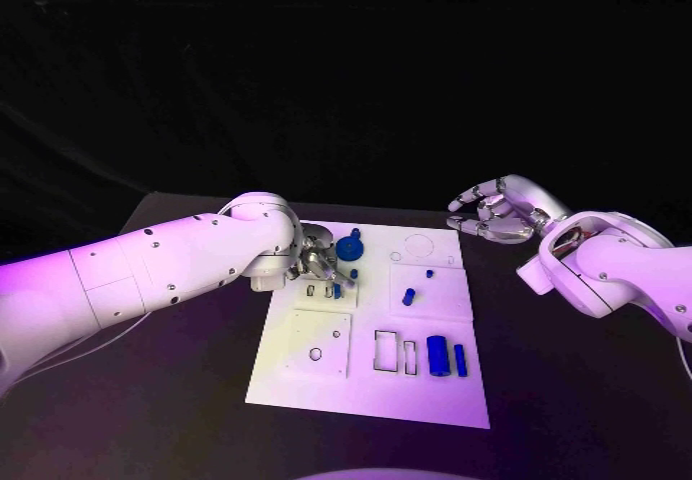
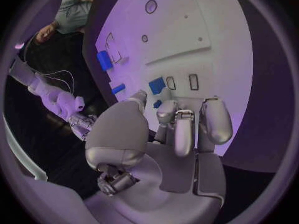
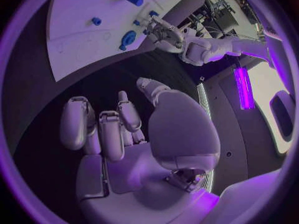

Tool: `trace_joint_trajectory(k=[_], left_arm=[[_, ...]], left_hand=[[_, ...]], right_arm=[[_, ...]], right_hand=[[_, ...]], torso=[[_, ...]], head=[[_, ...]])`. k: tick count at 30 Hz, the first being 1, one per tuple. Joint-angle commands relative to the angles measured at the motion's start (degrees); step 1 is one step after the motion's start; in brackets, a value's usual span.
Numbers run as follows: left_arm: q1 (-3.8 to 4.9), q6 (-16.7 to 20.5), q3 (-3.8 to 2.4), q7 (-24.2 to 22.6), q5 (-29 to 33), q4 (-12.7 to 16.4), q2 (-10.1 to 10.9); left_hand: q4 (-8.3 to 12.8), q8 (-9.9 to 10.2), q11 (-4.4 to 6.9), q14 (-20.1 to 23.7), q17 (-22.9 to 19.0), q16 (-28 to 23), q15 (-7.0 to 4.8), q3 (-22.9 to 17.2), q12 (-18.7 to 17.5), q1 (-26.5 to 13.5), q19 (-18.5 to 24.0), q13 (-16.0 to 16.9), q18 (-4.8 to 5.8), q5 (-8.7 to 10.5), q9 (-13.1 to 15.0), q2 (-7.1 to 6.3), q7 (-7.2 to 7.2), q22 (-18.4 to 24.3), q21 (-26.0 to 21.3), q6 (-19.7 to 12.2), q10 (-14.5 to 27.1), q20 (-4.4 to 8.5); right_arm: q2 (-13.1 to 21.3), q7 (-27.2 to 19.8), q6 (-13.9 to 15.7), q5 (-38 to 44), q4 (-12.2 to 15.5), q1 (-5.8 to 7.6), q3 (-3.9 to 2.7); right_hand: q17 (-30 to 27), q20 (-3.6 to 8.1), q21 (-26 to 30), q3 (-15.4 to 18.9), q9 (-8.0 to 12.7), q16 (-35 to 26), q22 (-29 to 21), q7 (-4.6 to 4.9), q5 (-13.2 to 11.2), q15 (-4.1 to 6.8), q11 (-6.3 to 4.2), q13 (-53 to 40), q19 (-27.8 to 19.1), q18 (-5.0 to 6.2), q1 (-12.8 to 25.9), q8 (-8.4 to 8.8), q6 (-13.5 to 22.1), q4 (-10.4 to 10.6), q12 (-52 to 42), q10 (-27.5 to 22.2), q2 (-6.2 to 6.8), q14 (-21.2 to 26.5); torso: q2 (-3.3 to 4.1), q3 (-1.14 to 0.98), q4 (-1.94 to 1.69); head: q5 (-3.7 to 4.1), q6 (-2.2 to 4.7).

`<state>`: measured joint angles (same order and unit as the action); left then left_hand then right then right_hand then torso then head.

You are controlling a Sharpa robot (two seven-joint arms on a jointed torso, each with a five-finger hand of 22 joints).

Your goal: Assemble the parts on the task board

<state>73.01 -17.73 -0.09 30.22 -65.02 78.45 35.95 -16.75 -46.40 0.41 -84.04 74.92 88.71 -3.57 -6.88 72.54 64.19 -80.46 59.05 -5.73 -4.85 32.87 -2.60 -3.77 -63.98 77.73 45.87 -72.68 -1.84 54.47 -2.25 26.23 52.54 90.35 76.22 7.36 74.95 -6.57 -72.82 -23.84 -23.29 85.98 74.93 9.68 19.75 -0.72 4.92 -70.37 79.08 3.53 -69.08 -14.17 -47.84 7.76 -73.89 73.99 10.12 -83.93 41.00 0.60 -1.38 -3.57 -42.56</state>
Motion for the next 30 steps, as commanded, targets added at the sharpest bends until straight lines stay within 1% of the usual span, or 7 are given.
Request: trace_joint_trajectory(k=[1, 16, 20, 24, 27, 28, 30], left_arm=[[0.06, -1.54, 0.03, 0.17, 0.88, 0.18, -0.15], [0.06, -1.82, 0.1, 0.19, 1.15, 0.48, -0.06], [0.06, -1.84, 0.1, 0.19, 1.42, 0.54, -0.02], [0.06, -1.77, 0.1, 0.19, 1.83, 0.57, -0.03], [0.06, -1.62, 0.1, 0.19, 2.3, 0.54, -0.04], [0.06, -1.57, 0.1, 0.19, 2.44, 0.54, -0.04], [0.06, -1.47, 0.1, 0.19, 2.78, 0.52, -0.03]], left_hand=[[0.0, -0.28, -0.07, -5.26, 12.42, 0.23, -0.32, -0.11, -0.4, 0.79, 0.3, -0.11, 0.8, -0.08, 0.12, 0.02, -0.02, -0.01, 0.33, -0.41, 0.35, 0.22], [0.02, -0.08, -0.08, -5.26, 12.43, 0.24, -0.28, -1.93, -0.36, 3.64, 0.42, -0.23, 0.83, -0.13, 0.54, 1.12, -0.03, -0.34, 0.56, -0.64, 0.39, 0.07], [0.13, 0.31, 0.04, -5.25, 12.41, 0.23, -0.38, -5.2, -0.38, 7.01, 0.53, -0.4, 0.82, -0.18, 0.75, 1.76, 0.11, -0.49, 0.7, -0.86, 0.5, 0.08], [0.27, 0.61, 0.17, -5.25, 12.4, 0.22, -0.52, -8.9, -0.49, 9.69, 0.65, -0.6, 0.79, -0.23, 0.94, 1.59, 0.24, -0.48, 0.73, -0.97, 0.72, 0.16], [0.58, 0.89, 0.29, -5.25, 12.43, 0.23, -0.68, -14.35, -0.58, 12.66, 0.7, -0.71, 0.8, -0.33, 1.17, 0.7, 0.36, -0.61, 0.8, -1.27, 0.91, 0.25], [0.09, 0.84, 0.09, -5.26, 12.45, 0.23, -0.65, -20.22, -0.63, 13.35, 0.79, -0.84, 0.74, -0.19, 1.62, -1.35, 0.03, -0.61, 0.81, -1.36, 0.99, 0.33], [0.52, 0.37, 0.26, -5.26, 12.45, 0.23, -0.24, -26.59, -0.63, 13.01, 0.81, -1.01, 0.85, -0.36, 2.38, -3.39, 0.35, -0.72, 0.88, -1.37, 0.86, 0.14]], right_arm=[[-0.1, -0.36, 0.15, 0.29, -0.05, -0.12, 0.01], [-0.23, -0.38, 0.22, 0.22, -0.29, -0.34, 0.02], [-0.23, -0.38, 0.24, 0.21, -0.3, -0.38, 0.02], [-0.24, -0.38, 0.24, 0.21, -0.33, -0.41, 0.02], [-0.25, -0.4, 0.25, 0.21, -0.33, -0.44, 0.02], [-0.25, -0.41, 0.25, 0.21, -0.34, -0.44, 0.02], [-0.26, -0.42, 0.25, 0.2, -0.35, -0.47, 0.02]], right_hand=[[3.92, 0.09, 0.38, 0.13, 0.06, -0.3, 0.41, 0.01, 0.17, 0.26, -0.15, 0.07, -0.37, 1.06, 0.06, -0.28, 0.54, 0.37, 0.22, -0.34, 0.43, -3.38], [3.82, 0.1, 0.45, 0.1, 0.07, -0.34, 0.36, 0.02, 0.23, 0.26, -0.15, 0.11, -0.41, 1.08, 0.04, -0.28, 0.57, 0.38, 0.25, -0.37, 0.4, -3.36], [3.82, 0.1, 0.45, 0.1, 0.07, -0.34, 0.36, 0.02, 0.23, 0.26, -0.15, 0.11, -0.41, 1.08, 0.04, -0.28, 0.57, 0.38, 0.25, -0.37, 0.4, -3.36], [3.82, 0.1, 0.45, 0.1, 0.07, -0.34, 0.36, 0.02, 0.23, 0.26, -0.15, 0.11, -0.41, 1.08, 0.04, -0.28, 0.57, 0.38, 0.25, -0.37, 0.4, -3.36], [3.79, 0.1, 0.51, 0.05, 0.08, -0.35, 0.32, 0.02, 0.34, 0.26, -0.15, 0.14, -0.43, 1.09, 0.0, -0.29, 0.61, 0.39, 0.27, -0.39, 0.37, -3.35], [3.79, 0.1, 0.51, 0.05, 0.08, -0.35, 0.32, 0.02, 0.34, 0.26, -0.15, 0.14, -0.43, 1.09, 0.0, -0.29, 0.61, 0.39, 0.27, -0.39, 0.37, -3.35], [3.79, 0.1, 0.51, 0.05, 0.08, -0.35, 0.32, 0.02, 0.34, 0.26, -0.15, 0.14, -0.43, 1.09, 0.0, -0.29, 0.61, 0.39, 0.27, -0.39, 0.37, -3.35]], torso=[[0.02, -0.01, -0.04], [0.02, -0.02, 0.02], [0.02, -0.04, -0.03], [0.03, -0.03, -0.06], [0.01, -0.04, -0.02], [0.01, -0.05, -0.03], [0.02, -0.06, -0.04]], head=[[0.03, -0.13], [0.05, -0.26], [0.08, -0.33], [0.12, -0.35], [0.04, -0.42], [0.05, -0.44], [0.07, -0.46]])
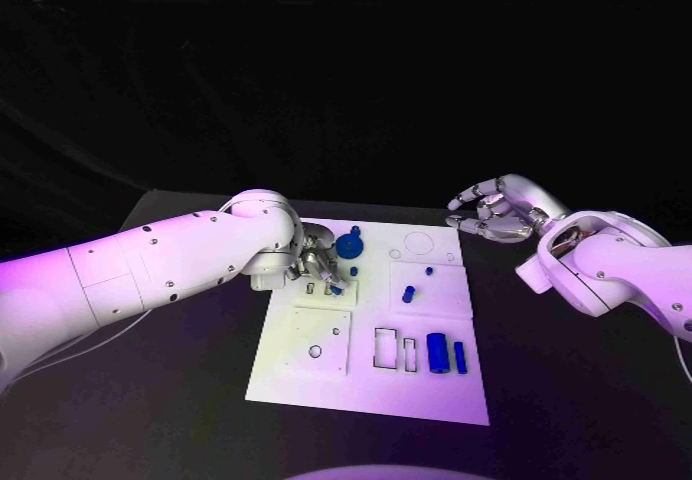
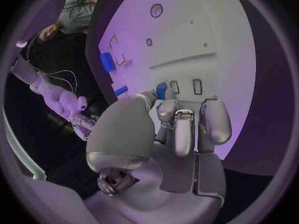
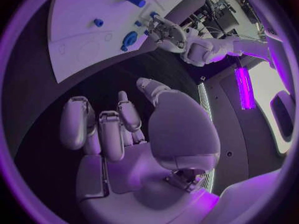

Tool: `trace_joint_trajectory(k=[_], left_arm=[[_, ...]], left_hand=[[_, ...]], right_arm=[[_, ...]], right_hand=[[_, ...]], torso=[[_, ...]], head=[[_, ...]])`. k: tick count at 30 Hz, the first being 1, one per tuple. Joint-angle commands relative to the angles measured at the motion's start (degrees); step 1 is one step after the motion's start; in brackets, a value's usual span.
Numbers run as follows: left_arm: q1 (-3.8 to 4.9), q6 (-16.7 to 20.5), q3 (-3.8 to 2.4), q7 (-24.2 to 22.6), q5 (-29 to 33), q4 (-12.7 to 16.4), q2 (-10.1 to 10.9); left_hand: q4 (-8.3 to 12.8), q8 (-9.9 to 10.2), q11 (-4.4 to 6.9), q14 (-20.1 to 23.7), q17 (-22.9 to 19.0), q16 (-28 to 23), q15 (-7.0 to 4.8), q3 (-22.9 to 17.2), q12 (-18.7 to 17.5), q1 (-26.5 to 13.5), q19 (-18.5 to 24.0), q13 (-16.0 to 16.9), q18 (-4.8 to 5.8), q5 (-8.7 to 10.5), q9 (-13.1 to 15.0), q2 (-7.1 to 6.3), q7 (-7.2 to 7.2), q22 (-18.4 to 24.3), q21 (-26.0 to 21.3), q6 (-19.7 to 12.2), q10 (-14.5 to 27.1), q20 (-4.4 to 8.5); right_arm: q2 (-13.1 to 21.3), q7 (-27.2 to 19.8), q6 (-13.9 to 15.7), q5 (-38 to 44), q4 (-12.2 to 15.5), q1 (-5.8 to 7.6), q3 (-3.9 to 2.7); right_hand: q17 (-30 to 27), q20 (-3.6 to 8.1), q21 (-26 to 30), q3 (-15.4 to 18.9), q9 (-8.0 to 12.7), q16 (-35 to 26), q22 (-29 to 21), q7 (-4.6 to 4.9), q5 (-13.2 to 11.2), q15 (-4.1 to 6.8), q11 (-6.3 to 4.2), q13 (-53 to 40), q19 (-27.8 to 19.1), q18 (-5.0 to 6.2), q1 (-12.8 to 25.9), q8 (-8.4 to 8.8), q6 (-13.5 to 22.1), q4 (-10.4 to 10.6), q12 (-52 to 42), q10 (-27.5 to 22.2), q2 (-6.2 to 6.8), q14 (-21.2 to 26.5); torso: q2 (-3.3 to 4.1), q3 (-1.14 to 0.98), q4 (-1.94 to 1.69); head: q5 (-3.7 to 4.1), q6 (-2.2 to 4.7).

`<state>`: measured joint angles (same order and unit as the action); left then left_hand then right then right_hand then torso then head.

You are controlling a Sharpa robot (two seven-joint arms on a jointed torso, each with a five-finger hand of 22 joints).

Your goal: Assemble the parts on the task board

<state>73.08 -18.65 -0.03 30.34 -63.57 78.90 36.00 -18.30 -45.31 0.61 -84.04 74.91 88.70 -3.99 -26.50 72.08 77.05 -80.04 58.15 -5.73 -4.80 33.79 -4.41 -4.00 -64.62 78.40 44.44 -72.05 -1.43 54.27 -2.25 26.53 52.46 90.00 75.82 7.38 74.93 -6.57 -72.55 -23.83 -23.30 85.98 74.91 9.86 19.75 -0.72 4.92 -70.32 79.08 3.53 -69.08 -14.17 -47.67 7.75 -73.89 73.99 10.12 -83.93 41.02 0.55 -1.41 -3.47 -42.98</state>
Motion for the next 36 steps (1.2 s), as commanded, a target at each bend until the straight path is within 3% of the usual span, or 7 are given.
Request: trace_joint_trajectory(k=[1, 8, 14, 18, 31, 36], left_arm=[[-0.01, -0.5, 0.04, 0.07, 1.5, 0.06, -0.08], [-0.01, -0.12, 0.04, -0.02, 3.74, 0.23, 0.34], [-0.01, 0.94, 0.02, -0.22, 5.69, 1.35, 1.43], [-0.02, 4.92, 0.01, -0.78, 5.9, 2.33, 2.31], [-0.7, 16.18, 0.06, -1.8, 4.54, 6.76, 5.74], [-1.24, 17.36, 0.08, -1.85, 2.75, 7.65, 6.54]], left_hand=[[2.48, -0.78, -0.03, -5.24, 12.43, 0.22, -0.05, -8.32, -0.16, 0.14, 0.39, -0.12, 0.79, -0.35, 1.63, -2.27, 0.41, -0.12, 0.22, -0.16, 0.21, -0.26], [7.16, -2.52, -0.34, -5.22, 12.31, 0.17, 0.12, -21.23, 0.05, -2.81, 0.32, -0.01, 0.86, -0.57, 4.04, -5.41, -0.03, -0.55, 0.47, -0.98, -0.57, -0.59], [8.62, -2.84, -0.33, -5.21, 12.27, 0.15, 0.16, -23.25, 0.15, -3.89, 0.25, 0.06, 0.9, -0.54, 4.57, -5.62, -0.13, -0.76, 0.58, -1.07, -0.78, -0.67], [10.43, -3.25, -0.25, -5.19, 12.14, 0.11, 0.09, -24.98, 1.11, -4.77, -0.08, 1.49, 1.01, -1.02, 5.1, -6.21, -0.07, -1.47, 0.96, -0.71, -1.94, -0.68], [12.45, -3.66, 0.13, -5.3, 12.47, 0.26, -0.24, -27.69, 2.11, -6.7, -0.4, 2.96, 1.09, -2.19, 5.69, -7.47, 0.3, -2.02, 1.3, 0.54, -3.69, -0.38], [12.93, -3.71, 0.27, -5.36, 12.7, 0.36, -0.37, -28.3, 2.32, -7.38, -0.58, 3.3, 1.14, -3.33, 5.83, -7.94, 0.44, -2.33, 1.48, 0.95, -4.13, -0.24]], right_arm=[[-0.07, -0.43, -0.05, 0.28, -0.02, -0.08, 0.0], [-0.06, -0.49, -0.05, 0.23, -0.05, -0.18, 0.0], [-0.05, -0.61, 0.08, 0.18, -0.09, -0.23, 0.0], [-0.01, -1.07, 0.56, 0.02, -0.08, -0.25, 0.0], [0.14, -1.49, 0.97, -0.32, -0.2, -0.42, 0.01], [0.21, -1.51, 0.97, -0.36, -0.22, -0.52, 0.01]], right_hand=[[3.81, 0.1, 0.24, 0.04, 0.09, -0.35, 0.34, -0.16, 0.34, 0.26, -0.15, 0.09, -0.43, 1.09, 0.0, -0.29, 0.43, 0.4, 0.27, -0.39, 0.37, -3.35], [3.82, 0.1, 0.26, 0.03, 0.1, -0.35, 0.33, -0.16, 0.41, 0.26, -0.15, 0.04, -0.44, 1.09, -0.02, -0.3, 0.45, 0.41, 0.23, -0.35, 0.37, -3.36], [3.82, 0.1, 0.26, 0.03, 0.1, -0.35, 0.33, -0.16, 0.41, 0.26, -0.15, 0.04, -0.44, 1.09, -0.02, -0.3, 0.45, 0.41, 0.23, -0.35, 0.37, -3.36], [3.92, 0.1, 0.21, -0.02, 0.1, -0.32, 0.38, -0.16, 0.56, 0.26, -0.15, 0.0, -0.39, 1.08, -0.06, -0.34, 0.45, 0.42, 0.19, -0.31, 0.35, -3.38], [3.89, 0.1, 0.22, -0.08, 0.1, -0.34, 0.39, -0.16, 0.78, 0.26, -0.16, -0.05, -0.36, 1.07, -0.11, -0.41, 0.41, 0.44, 0.13, -0.23, 0.32, -3.38], [3.81, 0.11, 0.23, -0.09, 0.1, -0.38, 0.39, -0.16, 0.85, 0.27, -0.16, -0.02, -0.36, 1.07, -0.1, -0.43, 0.41, 0.46, 0.14, -0.24, 0.33, -3.36]], torso=[[0.0, -0.02, -0.02], [-0.06, -0.01, 0.01], [0.0, -0.06, -0.02], [-0.05, -0.01, -0.11], [-0.02, -0.02, -0.1], [-0.06, -0.01, -0.15]], head=[[-0.02, -0.03], [-0.07, -0.01], [-0.13, 0.18], [-0.08, 0.15], [-0.04, -0.13], [-0.17, -0.2]])
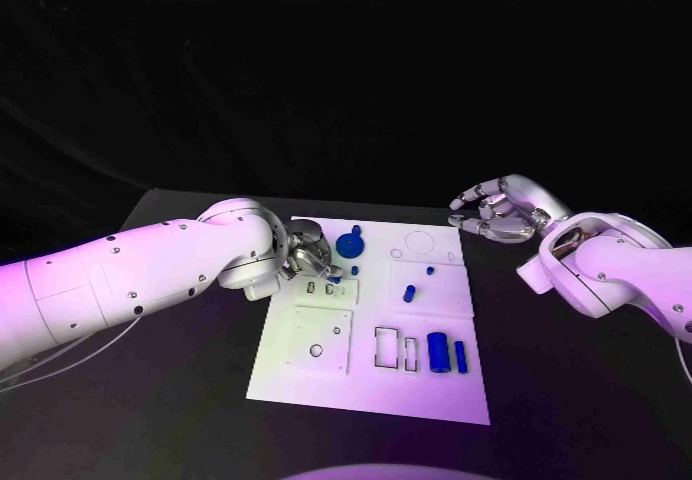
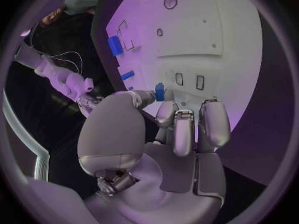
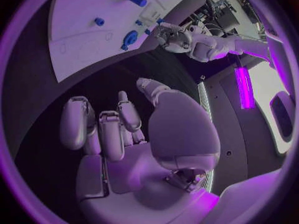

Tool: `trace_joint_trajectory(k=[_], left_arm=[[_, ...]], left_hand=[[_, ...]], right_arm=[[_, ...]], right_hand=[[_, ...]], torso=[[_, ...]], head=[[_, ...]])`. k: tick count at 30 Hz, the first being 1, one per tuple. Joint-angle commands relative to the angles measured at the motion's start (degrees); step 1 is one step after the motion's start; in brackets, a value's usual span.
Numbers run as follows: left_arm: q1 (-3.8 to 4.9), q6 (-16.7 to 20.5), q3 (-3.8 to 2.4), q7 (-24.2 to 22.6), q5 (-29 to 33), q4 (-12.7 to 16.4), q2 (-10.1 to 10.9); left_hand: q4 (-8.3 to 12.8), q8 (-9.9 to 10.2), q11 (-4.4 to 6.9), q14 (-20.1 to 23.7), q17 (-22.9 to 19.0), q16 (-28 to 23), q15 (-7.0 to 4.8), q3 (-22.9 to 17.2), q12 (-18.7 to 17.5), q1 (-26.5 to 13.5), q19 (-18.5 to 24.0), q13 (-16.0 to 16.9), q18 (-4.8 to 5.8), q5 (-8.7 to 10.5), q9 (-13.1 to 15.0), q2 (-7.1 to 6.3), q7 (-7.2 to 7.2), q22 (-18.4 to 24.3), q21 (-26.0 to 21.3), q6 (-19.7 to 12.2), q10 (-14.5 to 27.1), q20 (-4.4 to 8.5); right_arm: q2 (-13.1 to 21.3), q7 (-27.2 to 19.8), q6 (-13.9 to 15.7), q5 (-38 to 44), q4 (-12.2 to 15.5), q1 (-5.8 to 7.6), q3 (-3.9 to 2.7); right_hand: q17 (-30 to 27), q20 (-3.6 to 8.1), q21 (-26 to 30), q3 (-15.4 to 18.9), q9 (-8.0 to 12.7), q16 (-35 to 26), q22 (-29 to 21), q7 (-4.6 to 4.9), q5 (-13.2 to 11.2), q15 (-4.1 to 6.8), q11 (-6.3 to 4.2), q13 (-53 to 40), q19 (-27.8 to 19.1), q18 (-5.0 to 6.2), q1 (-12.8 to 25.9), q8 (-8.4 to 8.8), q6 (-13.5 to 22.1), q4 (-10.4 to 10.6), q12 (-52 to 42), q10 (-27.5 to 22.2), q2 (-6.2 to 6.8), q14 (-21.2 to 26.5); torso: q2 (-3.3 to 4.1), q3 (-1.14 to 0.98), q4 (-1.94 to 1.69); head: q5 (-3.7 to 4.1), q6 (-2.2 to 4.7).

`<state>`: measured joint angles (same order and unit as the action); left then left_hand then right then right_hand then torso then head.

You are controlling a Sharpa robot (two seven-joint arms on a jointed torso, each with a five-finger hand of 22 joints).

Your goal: Assemble the parts on the task board

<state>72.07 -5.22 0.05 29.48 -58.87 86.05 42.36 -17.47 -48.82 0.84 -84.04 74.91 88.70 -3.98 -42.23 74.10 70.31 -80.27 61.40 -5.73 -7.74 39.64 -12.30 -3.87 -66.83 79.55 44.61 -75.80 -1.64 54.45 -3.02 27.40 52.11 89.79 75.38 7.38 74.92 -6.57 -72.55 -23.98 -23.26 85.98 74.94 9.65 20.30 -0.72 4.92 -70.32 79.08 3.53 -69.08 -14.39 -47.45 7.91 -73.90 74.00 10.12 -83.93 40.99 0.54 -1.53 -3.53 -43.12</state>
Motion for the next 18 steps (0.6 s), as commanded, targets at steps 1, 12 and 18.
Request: trace_joint_trajectory(k=[1, 12, 18], left_arm=[[-0.39, 3.98, 0.01, -0.98, -2.52, 0.58, 0.28], [-2.11, 2.98, 0.09, -0.74, -5.36, -0.18, 0.17], [-2.4, 1.84, 0.12, -0.61, -6.21, -0.72, -0.08]], left_hand=[[12.1, -0.2, 0.04, -5.36, 12.7, 0.37, -0.37, -12.57, 0.3, -0.64, -0.35, 0.05, 1.15, -0.39, -0.01, -0.05, 0.31, -0.12, 0.34, 0.78, -0.38, -0.03], [12.81, -0.22, 0.25, -5.42, 12.94, 0.47, -0.56, -13.04, 0.25, -1.69, -0.46, 0.02, 1.18, -2.79, 0.21, -0.7, 0.51, -0.3, 0.46, 1.36, -0.75, 0.11], [12.86, -0.23, 0.26, -5.42, 12.93, 0.47, -0.58, -13.04, 0.26, -1.84, -0.48, 0.04, 1.19, -3.08, 0.24, -0.75, 0.53, -0.34, 0.47, 1.42, -0.8, 0.12]], right_arm=[[0.03, -0.74, 0.1, -0.02, -0.01, -0.09, 0.01], [-0.01, -0.8, 0.11, -0.08, -0.01, -0.18, 0.02], [0.02, -0.8, 0.14, -0.09, 0.03, -0.19, 0.02]], right_hand=[[3.82, 0.11, 0.23, 0.06, 0.06, -0.38, 0.36, 0.05, 0.3, 0.27, -0.16, -0.02, -0.36, 1.07, -0.1, -0.21, 0.19, 0.31, 0.14, -0.24, 0.33, -3.36], [3.82, 0.11, 0.23, 0.06, 0.06, -0.38, 0.36, 0.05, 0.3, 0.27, -0.16, -0.02, -0.36, 1.07, -0.1, -0.21, 0.19, 0.31, 0.14, -0.24, 0.33, -3.36], [3.82, 0.11, 0.23, 0.06, 0.06, -0.38, 0.36, 0.05, 0.3, 0.27, -0.16, -0.02, -0.36, 1.07, -0.1, -0.21, 0.19, 0.31, 0.14, -0.24, 0.33, -3.36]], torso=[[-0.07, -0.01, -0.07], [0.09, 0.01, 0.23], [0.08, -0.06, 0.21]], head=[[-0.12, -0.14], [-0.4, -0.12], [-0.34, -0.21]])
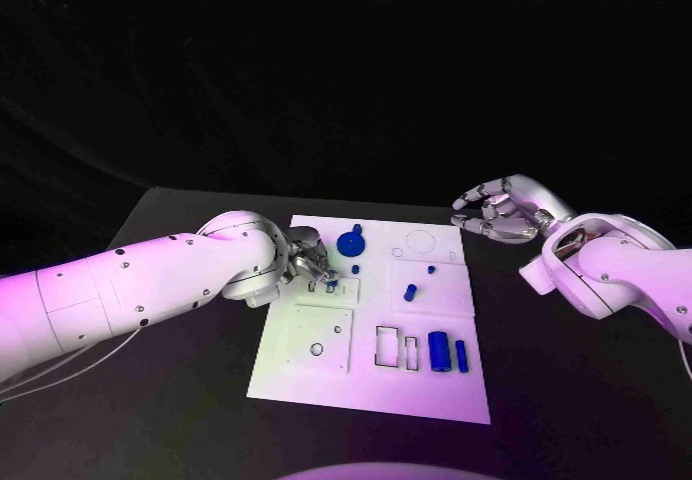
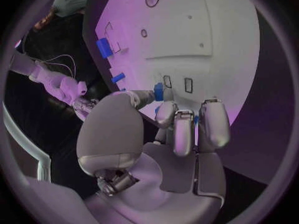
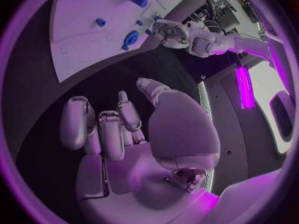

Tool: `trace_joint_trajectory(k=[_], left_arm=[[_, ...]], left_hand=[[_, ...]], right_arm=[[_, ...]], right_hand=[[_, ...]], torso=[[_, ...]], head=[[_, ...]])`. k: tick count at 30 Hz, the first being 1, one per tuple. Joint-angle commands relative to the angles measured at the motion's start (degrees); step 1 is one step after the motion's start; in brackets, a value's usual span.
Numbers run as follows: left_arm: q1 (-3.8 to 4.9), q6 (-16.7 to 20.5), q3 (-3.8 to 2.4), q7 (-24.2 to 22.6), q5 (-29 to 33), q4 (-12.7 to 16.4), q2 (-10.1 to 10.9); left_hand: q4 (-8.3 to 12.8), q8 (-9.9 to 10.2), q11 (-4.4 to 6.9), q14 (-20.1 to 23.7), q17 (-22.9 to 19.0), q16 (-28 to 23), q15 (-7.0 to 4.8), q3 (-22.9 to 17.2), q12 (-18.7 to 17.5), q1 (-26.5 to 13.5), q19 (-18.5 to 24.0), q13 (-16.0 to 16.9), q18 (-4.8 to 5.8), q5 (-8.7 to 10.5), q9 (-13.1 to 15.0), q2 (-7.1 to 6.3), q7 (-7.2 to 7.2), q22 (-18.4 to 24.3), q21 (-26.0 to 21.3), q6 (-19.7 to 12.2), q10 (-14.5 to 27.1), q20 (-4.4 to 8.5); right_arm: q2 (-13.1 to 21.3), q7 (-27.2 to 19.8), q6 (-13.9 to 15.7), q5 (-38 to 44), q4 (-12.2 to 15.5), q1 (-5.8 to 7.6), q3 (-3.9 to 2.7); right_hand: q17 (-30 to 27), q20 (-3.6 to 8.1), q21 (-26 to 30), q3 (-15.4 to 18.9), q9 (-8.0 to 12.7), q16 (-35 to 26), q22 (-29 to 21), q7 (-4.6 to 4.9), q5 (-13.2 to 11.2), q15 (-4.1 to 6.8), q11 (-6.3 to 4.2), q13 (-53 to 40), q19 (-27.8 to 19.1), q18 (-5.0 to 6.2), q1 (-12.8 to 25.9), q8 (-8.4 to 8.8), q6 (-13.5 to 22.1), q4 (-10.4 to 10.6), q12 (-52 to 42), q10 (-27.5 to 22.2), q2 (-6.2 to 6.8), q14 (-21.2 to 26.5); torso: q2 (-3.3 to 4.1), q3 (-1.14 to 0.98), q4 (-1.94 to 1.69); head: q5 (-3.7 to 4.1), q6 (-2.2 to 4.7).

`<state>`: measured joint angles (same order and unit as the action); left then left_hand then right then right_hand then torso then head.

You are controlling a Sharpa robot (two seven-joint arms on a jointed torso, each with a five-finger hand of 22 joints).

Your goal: Assemble the parts on the task board

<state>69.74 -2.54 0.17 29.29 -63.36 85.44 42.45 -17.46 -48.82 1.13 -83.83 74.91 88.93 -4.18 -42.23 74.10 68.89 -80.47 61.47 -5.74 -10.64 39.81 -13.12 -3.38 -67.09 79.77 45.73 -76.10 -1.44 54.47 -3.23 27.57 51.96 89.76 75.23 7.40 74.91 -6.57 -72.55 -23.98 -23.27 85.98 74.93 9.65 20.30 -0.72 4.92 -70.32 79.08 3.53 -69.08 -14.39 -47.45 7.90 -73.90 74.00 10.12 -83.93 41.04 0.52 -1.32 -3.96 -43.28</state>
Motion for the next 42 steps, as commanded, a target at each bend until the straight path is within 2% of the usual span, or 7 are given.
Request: trace_joint_trajectory(k=[1, 20, 42], left_arm=[[-0.09, -0.97, -0.01, -0.41, -1.8, -0.16, -0.21], [-0.22, -4.96, 0.02, -0.19, -2.75, -0.38, -0.22], [-0.39, -5.22, 0.12, -0.09, -3.76, -0.57, -0.63]], left_hand=[[12.87, -0.24, -0.02, -5.64, 12.98, 0.26, -0.39, -13.02, 0.24, -0.5, -0.29, -0.08, 1.2, -0.33, 0.08, 0.01, 0.05, -0.13, 0.27, 0.32, -0.51, -0.08], [13.06, -0.43, 0.16, -5.74, 13.37, 0.42, -0.5, -12.79, 0.33, -1.38, -0.34, 0.1, 1.22, -1.69, 0.32, -0.38, 0.29, -0.24, 0.32, 0.77, -0.79, -0.04], [13.21, -0.65, 0.31, -5.73, 13.35, 0.41, -0.6, -12.54, 0.72, -1.8, -0.32, 0.8, 1.21, -2.35, 0.52, -0.7, 0.47, -0.21, 0.3, 1.16, -1.2, 0.01]], right_arm=[[0.01, -0.59, -0.03, 0.06, 0.07, -0.04, 0.01], [0.03, -0.66, -0.06, -0.04, 0.07, -0.06, 0.01], [0.07, -0.72, 0.04, -0.04, 0.16, -0.12, 0.01]], right_hand=[[3.83, 0.11, 0.23, 0.06, 0.06, -0.38, 0.37, 0.05, 0.3, 0.27, -0.16, -0.02, -0.36, 1.07, -0.1, -0.21, 0.19, 0.31, 0.15, -0.24, 0.32, -3.36], [3.86, 0.12, 0.42, -0.02, 0.08, -0.39, 0.27, 0.05, 0.99, 0.28, -0.16, 0.07, -0.4, 1.11, -0.07, -0.35, 0.21, 0.47, 0.16, -0.25, 0.35, -3.38], [3.86, 0.12, 0.42, -0.02, 0.08, -0.39, 0.27, 0.05, 0.99, 0.28, -0.16, 0.07, -0.4, 1.11, -0.07, -0.35, 0.21, 0.47, 0.16, -0.25, 0.35, -3.38]], torso=[[0.02, -0.01, -0.03], [0.03, 0.06, -0.11], [0.01, -0.03, -0.05]], head=[[0.12, -0.09], [0.11, -0.34], [0.05, -0.42]])
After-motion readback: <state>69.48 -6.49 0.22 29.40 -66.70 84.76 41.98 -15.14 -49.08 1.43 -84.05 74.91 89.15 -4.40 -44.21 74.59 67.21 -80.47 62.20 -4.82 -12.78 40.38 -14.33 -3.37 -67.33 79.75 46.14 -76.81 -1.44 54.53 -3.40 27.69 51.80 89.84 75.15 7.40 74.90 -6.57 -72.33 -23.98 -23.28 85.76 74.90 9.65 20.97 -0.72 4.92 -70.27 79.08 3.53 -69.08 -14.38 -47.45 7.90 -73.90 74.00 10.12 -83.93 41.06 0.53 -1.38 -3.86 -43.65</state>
